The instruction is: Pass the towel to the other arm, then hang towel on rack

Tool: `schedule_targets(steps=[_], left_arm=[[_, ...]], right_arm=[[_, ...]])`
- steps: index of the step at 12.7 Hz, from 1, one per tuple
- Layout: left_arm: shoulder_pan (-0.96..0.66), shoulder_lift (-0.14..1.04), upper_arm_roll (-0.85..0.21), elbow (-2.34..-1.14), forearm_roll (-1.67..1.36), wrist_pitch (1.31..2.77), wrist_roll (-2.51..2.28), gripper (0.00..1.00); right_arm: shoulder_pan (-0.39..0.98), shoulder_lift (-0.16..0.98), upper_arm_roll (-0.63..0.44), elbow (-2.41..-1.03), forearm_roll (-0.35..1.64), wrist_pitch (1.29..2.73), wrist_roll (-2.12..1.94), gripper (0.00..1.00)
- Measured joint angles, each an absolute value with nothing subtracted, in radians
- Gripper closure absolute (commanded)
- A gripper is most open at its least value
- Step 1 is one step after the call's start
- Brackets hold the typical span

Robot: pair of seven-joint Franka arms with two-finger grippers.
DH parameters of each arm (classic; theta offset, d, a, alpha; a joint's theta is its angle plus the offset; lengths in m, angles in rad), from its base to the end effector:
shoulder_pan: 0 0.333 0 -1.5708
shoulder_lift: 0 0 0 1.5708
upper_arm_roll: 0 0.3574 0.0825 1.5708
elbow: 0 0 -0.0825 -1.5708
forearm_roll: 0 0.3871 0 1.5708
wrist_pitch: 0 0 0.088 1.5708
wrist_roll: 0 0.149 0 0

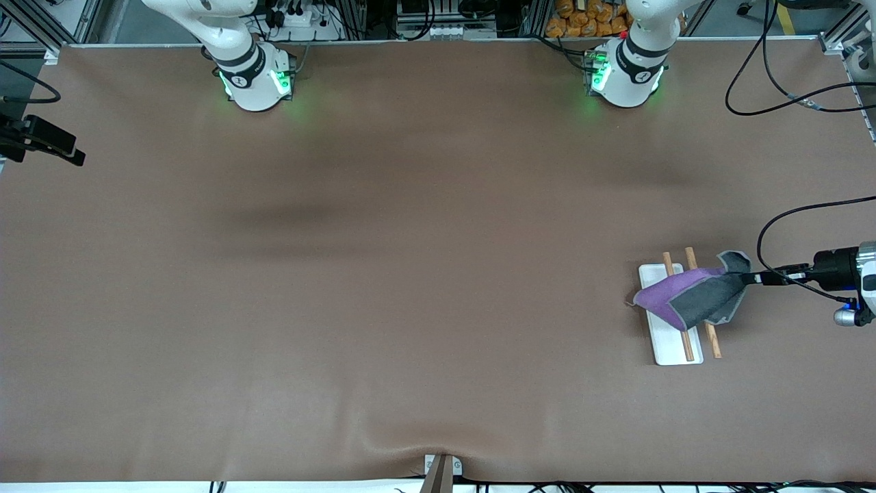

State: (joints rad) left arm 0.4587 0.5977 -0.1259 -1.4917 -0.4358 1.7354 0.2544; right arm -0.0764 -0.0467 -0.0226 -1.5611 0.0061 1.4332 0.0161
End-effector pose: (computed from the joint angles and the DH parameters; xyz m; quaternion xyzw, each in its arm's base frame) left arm 0.6611 0.1830 0.3088 0.9491 0.1136 -0.0934 0.2785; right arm 0.5207 -0.0511 0.6424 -0.9975 0.0571 0.0404 0.0052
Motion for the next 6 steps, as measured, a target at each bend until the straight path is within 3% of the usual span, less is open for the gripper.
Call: schedule_targets(steps=[6], left_arm=[[0.457,0.579,-0.13,-1.46,-0.434,1.736,0.254,0.0]], right_arm=[[-0.079,-0.047,-0.021,-1.561,0.005,1.442,0.069,0.0]])
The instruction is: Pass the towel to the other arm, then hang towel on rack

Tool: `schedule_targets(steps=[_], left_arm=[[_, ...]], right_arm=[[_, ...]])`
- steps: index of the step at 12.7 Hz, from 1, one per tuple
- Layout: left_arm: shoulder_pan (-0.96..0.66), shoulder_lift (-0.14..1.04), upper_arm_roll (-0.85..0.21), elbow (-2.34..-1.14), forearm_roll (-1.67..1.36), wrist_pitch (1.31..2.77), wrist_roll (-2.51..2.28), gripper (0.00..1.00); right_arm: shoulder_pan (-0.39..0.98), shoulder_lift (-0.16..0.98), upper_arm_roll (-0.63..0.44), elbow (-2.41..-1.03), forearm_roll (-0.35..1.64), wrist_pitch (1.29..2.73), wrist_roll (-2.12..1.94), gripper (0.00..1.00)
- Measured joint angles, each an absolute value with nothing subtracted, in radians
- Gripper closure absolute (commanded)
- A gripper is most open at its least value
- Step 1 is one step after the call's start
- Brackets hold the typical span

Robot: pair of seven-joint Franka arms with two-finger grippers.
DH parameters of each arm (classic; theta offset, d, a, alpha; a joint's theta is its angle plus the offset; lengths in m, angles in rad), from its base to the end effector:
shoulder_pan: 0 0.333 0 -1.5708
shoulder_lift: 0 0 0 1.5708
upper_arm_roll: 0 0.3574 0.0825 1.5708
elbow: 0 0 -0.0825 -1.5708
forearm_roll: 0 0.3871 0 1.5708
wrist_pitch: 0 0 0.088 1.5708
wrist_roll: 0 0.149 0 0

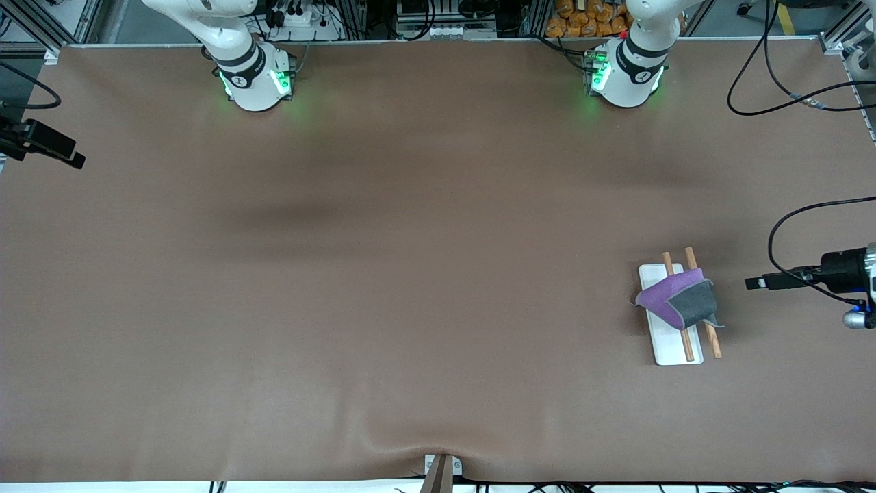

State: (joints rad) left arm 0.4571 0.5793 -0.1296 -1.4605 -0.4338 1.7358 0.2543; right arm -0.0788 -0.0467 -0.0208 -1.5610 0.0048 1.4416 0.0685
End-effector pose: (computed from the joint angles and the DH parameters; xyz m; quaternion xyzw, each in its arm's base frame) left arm 0.6696 0.1840 0.3346 0.9538 0.1065 -0.0708 0.2719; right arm 0.5219 -0.0517 0.6431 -0.9958 0.0836 0.0363 0.0034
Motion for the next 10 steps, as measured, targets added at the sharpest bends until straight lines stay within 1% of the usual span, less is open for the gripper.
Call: schedule_targets(steps=[3,7,10], left_arm=[[0.439,0.5,-0.163,-1.449,-0.334,1.723,0.186,0.0],[0.337,0.331,-0.231,-1.443,-0.139,1.66,-0.006,0.0],[0.324,0.237,-0.28,-1.443,-0.065,1.616,-0.023,0.0]], right_arm=[[-0.085,-0.047,-0.022,-1.561,0.005,1.442,0.07,0.0],[-0.091,-0.047,-0.022,-1.558,0.005,1.443,0.073,0.0],[-0.096,-0.047,-0.022,-1.554,0.005,1.445,0.073,0.0]])
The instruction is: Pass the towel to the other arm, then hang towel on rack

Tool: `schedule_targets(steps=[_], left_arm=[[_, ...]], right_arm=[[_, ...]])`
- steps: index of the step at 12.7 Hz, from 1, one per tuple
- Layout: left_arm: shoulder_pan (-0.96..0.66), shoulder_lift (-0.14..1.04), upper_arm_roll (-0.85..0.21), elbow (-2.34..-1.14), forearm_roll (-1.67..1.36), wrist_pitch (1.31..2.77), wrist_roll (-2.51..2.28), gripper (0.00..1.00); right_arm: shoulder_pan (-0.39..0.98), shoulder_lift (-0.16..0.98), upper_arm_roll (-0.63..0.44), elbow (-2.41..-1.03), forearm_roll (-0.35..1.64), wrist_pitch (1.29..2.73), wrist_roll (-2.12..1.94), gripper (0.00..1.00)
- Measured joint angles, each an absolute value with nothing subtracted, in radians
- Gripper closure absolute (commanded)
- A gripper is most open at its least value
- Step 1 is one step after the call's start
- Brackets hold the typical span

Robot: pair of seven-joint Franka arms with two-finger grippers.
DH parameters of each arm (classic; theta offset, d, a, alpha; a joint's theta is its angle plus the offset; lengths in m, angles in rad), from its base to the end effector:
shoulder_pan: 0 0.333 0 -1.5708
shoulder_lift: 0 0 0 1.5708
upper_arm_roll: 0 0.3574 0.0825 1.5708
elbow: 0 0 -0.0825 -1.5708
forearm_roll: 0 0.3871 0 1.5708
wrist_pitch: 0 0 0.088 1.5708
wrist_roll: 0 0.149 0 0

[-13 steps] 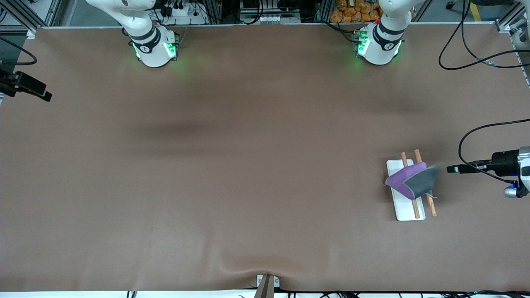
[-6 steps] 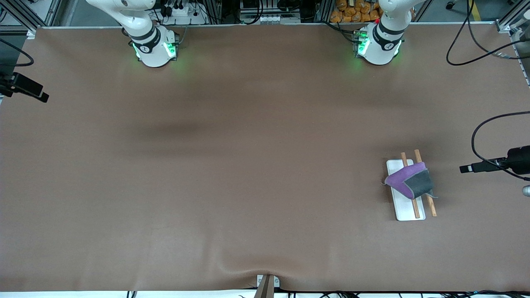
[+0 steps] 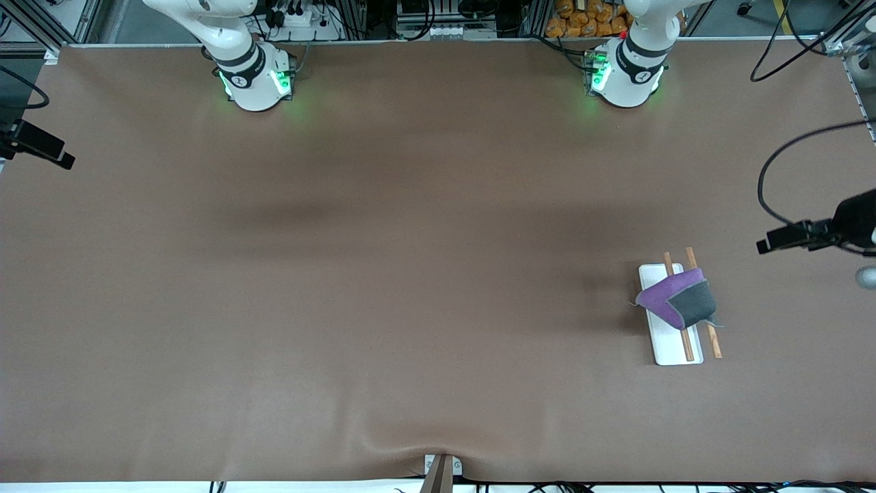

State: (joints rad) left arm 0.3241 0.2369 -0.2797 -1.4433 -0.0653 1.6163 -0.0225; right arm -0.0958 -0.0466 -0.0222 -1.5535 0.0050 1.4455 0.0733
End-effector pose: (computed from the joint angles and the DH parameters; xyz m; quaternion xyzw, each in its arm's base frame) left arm 0.6332 0.0376 0.5526 0.9968 0.0385 -0.0266 0.0653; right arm 0.5219 -0.0614 0.6468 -0.9950 0.0952 0.0306 0.0037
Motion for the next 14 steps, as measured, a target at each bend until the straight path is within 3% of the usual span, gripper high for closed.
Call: schedule_targets(steps=[8,14], left_arm=[[0.308,0.121,-0.295,-1.447,-0.053,1.533,-0.023,0.0],[0.156,0.02,-0.18,-1.538,-0.05,1.526,-0.039,0.0]], right_arm=[[-0.096,-0.047,-0.022,-1.539,0.005,1.448,0.076,0.0],[-0.097,-0.047,-0.023,-1.538,0.005,1.448,0.08,0.0]])
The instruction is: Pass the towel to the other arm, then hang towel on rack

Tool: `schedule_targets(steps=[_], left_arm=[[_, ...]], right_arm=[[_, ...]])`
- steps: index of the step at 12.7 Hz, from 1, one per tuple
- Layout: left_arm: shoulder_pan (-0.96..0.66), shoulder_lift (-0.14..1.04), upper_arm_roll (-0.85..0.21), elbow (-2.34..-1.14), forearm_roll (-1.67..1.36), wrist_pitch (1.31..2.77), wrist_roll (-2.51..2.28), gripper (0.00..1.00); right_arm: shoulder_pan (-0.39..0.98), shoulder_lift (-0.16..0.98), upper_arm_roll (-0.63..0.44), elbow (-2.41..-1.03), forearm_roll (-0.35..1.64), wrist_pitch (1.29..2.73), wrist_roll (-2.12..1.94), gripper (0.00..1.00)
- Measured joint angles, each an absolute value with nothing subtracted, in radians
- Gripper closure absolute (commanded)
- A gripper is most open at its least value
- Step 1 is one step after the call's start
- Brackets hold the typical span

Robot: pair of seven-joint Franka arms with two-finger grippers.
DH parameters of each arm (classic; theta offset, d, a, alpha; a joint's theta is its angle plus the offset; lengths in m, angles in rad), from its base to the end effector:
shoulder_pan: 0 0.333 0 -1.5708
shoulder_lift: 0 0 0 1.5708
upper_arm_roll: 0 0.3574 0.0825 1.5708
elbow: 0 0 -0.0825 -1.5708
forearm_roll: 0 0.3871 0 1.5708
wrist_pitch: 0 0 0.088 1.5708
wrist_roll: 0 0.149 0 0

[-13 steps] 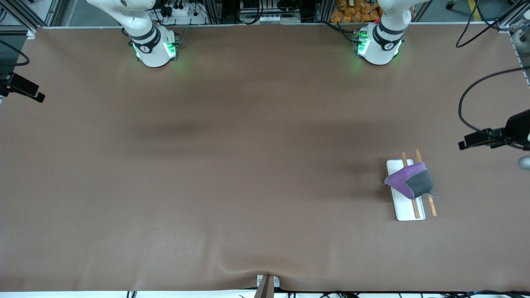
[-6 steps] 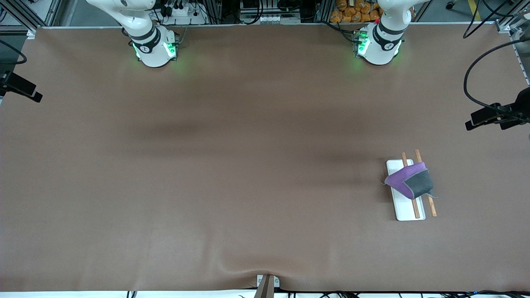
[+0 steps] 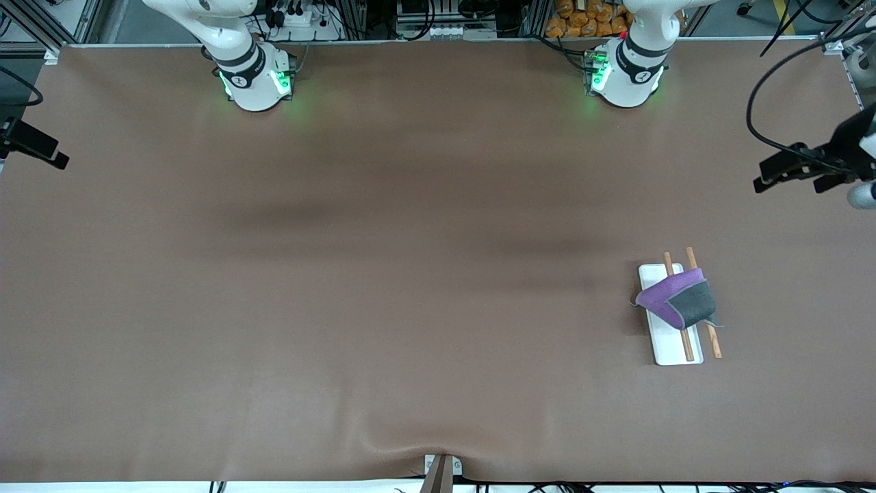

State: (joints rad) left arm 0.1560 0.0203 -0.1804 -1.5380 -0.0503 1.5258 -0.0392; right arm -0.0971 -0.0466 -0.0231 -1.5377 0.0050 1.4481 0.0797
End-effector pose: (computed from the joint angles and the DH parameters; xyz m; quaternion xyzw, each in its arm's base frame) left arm 0.5585 -0.0202 0.6246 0.9995 0.0067 -0.0169 0.0264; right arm 0.5228 -0.0627 0.6543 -0.9948 0.0995 0.0214 0.0035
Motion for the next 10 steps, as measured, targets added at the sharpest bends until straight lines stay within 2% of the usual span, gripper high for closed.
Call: schedule_targets(steps=[4,10], left_arm=[[0.043,-0.011,-0.109,-1.57,-0.049,1.499,-0.046,0.0],[0.031,-0.022,-0.094,-1.568,0.015,1.493,-0.046,0.0]], right_arm=[[-0.097,-0.047,-0.023,-1.537,0.005,1.448,0.08,0.0],[-0.097,-0.047,-0.023,-1.536,0.005,1.448,0.081,0.0]])
